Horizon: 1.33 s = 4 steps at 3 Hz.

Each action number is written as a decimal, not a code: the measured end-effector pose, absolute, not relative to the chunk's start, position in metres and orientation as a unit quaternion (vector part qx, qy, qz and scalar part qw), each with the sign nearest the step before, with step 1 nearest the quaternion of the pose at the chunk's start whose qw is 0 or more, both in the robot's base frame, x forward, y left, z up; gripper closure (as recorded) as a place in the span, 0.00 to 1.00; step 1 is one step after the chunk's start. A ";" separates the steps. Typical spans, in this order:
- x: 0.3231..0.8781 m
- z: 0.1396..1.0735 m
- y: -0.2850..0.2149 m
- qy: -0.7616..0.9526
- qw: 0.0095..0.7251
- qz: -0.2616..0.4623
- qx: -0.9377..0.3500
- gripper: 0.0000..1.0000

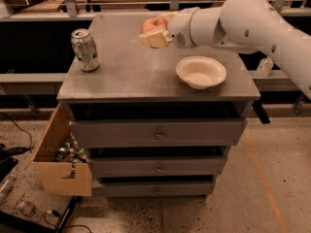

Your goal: Move apple near 7up can

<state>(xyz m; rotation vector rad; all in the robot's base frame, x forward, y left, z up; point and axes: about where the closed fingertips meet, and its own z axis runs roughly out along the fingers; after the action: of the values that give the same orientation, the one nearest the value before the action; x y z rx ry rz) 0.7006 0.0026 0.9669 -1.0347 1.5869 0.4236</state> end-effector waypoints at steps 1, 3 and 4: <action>0.686 0.965 0.040 0.653 0.564 0.199 -0.465 1.00; 0.688 0.913 0.096 0.661 0.527 0.222 -0.486 1.00; 0.690 0.896 0.115 0.657 0.516 0.244 -0.493 1.00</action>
Offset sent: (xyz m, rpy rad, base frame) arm -0.0103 0.0992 -0.0634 -0.0471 0.0680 0.1166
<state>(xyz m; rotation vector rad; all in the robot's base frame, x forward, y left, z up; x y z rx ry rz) 0.6903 0.1153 0.8958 -1.1844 1.5774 0.5852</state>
